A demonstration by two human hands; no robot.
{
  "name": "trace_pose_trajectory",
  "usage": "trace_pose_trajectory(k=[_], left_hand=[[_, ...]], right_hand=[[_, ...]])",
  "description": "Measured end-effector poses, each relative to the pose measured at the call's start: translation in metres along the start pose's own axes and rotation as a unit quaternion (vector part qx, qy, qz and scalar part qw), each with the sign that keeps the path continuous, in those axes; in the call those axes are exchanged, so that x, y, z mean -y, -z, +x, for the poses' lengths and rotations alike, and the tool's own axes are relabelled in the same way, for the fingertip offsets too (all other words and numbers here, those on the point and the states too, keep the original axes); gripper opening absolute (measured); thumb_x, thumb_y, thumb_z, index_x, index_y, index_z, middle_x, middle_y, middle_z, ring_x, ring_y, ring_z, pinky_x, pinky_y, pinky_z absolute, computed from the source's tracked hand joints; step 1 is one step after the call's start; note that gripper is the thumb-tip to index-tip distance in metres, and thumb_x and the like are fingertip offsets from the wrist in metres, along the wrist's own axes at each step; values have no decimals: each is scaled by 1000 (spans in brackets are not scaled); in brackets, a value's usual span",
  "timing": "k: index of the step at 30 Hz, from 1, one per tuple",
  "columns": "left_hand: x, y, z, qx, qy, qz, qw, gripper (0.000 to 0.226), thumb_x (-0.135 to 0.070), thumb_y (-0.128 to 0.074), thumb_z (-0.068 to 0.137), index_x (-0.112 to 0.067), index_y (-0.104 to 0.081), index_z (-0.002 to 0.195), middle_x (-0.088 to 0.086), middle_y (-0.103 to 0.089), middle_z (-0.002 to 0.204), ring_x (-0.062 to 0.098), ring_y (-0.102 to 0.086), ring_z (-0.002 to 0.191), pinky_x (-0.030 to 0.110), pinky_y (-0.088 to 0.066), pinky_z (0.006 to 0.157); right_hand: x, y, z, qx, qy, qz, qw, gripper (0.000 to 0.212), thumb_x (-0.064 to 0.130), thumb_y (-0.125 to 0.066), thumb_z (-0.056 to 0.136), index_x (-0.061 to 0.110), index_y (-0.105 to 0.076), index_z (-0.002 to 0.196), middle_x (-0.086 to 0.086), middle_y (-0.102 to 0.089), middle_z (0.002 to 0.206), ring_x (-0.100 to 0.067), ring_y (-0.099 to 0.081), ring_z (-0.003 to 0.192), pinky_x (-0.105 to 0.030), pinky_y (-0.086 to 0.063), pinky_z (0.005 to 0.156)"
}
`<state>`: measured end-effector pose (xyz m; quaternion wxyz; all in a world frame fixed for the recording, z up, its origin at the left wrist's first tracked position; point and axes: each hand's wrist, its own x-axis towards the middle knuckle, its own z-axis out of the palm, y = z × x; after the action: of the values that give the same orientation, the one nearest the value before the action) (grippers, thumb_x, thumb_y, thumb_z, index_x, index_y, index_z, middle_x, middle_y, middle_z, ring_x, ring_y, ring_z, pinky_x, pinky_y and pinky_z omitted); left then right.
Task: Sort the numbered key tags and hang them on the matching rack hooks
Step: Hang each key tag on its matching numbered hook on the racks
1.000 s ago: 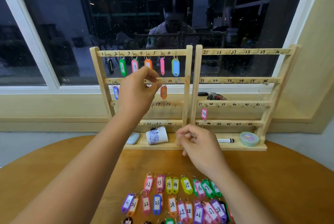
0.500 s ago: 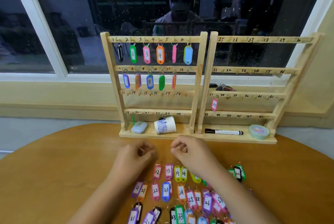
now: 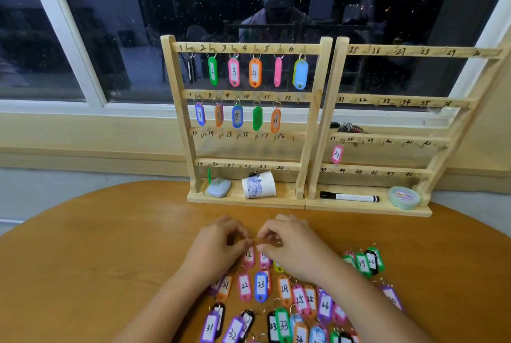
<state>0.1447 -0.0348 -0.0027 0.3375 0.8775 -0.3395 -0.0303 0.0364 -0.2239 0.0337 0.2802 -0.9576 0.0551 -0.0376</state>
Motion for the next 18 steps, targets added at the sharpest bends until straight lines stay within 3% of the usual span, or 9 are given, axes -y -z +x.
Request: trace_pose_trajectory(k=[4,7,9,12,16,18], left_hand=[[-1,1,-1,4,8,-5,1000,8,-46,-79,92,-41,-73,91,-19,-67,99,-4,-62,96,16,-50,79],[-5,4,-2,5,40,-68,997,12,-47,-77,94,-37,-74,89,-16,-75,91,2,-69,89,27,-58,80],[-13,6,-4,-8,62,-128,990,14,-44,-77,95,-32,-75,87,-11,-77,86,7,-72,82,33,-61,77],[-29,8,-5,-28,85,-218,972,12,-33,-80,94,-26,-76,86,-3,-78,83,10,-73,77,32,-59,73],[-44,13,-6,-48,103,-337,935,20,-31,-84,90,-13,-76,86,9,-77,78,15,-67,69,28,-54,66],[-48,16,-9,-37,105,-395,912,26,-33,-83,90,-8,-76,89,18,-76,82,23,-66,73,33,-54,69]], right_hand=[[1,1,0,-3,-2,1,1000,14,50,-68,97,42,-68,108,23,-55,102,9,-45,103,-36,-37,106],[2,1,0,-8,-3,17,1000,18,56,-69,95,43,-68,107,22,-57,102,5,-49,104,-37,-42,106],[4,2,-1,-15,-3,50,999,22,59,-70,93,42,-69,108,21,-59,103,2,-55,101,-32,-51,96],[9,6,-2,-19,-2,120,993,21,54,-77,91,38,-72,102,14,-68,96,-3,-65,89,-27,-58,79],[11,10,2,-23,-20,236,971,11,35,-85,90,32,-76,96,4,-77,89,-12,-74,81,-37,-64,79],[10,12,4,-27,-27,283,958,9,29,-84,92,27,-76,95,-1,-78,86,-20,-76,79,-45,-64,80]])
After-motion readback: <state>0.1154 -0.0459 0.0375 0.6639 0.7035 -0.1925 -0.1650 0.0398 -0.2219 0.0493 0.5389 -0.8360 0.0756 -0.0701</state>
